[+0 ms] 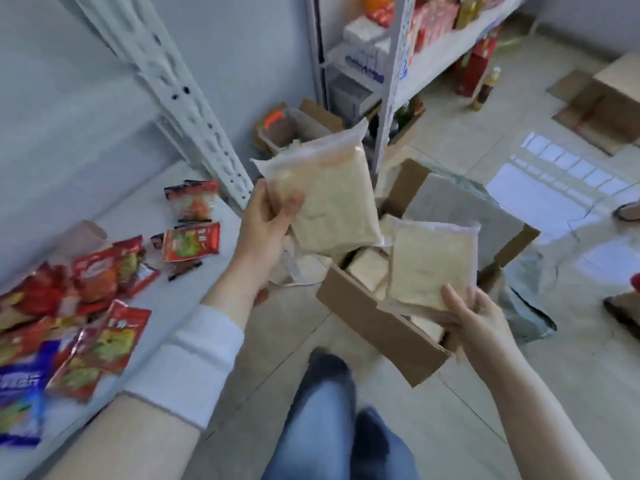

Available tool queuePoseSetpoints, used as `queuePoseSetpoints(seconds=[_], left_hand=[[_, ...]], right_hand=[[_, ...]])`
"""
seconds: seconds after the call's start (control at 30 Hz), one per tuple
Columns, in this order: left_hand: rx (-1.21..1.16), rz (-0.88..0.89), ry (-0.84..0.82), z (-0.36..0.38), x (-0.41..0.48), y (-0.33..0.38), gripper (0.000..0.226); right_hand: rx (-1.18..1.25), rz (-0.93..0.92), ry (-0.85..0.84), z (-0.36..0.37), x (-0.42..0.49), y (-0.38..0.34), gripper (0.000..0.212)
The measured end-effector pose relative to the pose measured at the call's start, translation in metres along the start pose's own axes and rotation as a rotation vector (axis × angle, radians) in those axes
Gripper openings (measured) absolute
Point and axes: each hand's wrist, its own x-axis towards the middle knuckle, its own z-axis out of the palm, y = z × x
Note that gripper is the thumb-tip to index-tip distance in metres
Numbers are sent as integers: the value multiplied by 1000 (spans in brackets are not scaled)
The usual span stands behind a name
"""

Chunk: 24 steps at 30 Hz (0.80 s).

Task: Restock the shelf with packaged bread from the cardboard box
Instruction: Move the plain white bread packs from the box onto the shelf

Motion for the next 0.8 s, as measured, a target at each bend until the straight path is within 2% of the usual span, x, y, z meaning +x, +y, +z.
queuePoseSetpoints(seconds=[0.1,0.23,0.43,0.6,0.8], left_hand=[[-24,134,148,-87,-32,73,9],[-64,267,332,-205,-70,144,12],[2,269,606,-390,-109,170,15],[-31,197,714,-512,-99,144,9],[-45,147,757,-585,-24,120,16]], right_hand=[[-46,-131,-189,53,-53,-60,20],[-41,-296,-455,147,-112,-125,33],[-66,-412,-714,333,-173,-176,42],[-133,-434,-762,490,-182,-185,47],[-218,-495,-668,620,-151,-209,39]])
